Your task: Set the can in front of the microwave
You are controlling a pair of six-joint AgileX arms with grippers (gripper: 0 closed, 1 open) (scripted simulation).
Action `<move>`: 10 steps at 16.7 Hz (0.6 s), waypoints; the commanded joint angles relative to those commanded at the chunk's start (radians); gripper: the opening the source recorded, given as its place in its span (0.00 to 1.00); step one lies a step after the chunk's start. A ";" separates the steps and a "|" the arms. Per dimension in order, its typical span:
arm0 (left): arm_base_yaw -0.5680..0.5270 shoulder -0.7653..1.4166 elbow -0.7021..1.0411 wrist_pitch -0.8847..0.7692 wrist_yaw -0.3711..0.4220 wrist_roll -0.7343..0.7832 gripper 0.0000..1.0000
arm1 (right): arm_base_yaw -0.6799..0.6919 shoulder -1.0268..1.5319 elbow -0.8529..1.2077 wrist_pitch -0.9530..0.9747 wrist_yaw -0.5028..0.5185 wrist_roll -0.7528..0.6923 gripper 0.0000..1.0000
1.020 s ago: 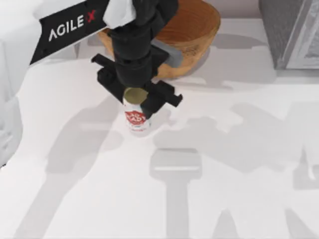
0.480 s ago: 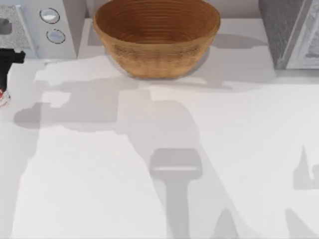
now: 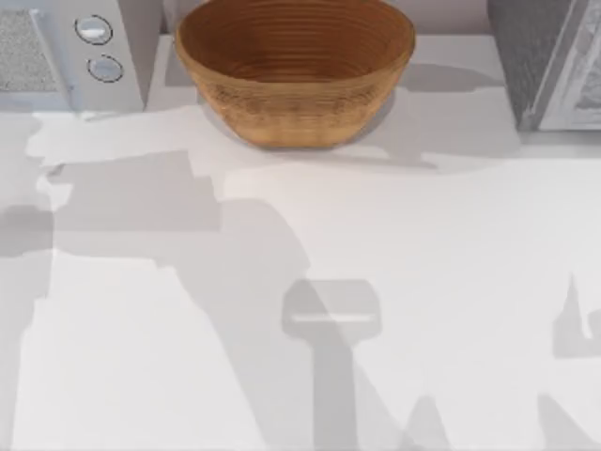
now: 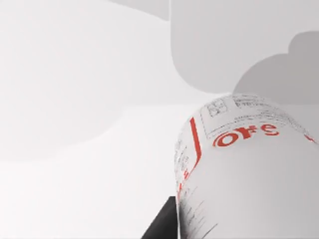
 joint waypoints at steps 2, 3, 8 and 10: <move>0.001 -0.001 -0.010 0.010 0.001 0.000 0.00 | 0.000 0.000 0.000 0.000 0.000 0.000 1.00; 0.002 -0.001 -0.019 0.019 0.002 -0.001 0.00 | 0.000 0.000 0.000 0.000 0.000 0.000 1.00; 0.003 -0.002 -0.029 0.030 0.003 -0.001 0.00 | 0.000 0.000 0.000 0.000 0.000 0.000 1.00; 0.003 -0.002 -0.029 0.030 0.003 -0.001 0.15 | 0.000 0.000 0.000 0.000 0.000 0.000 1.00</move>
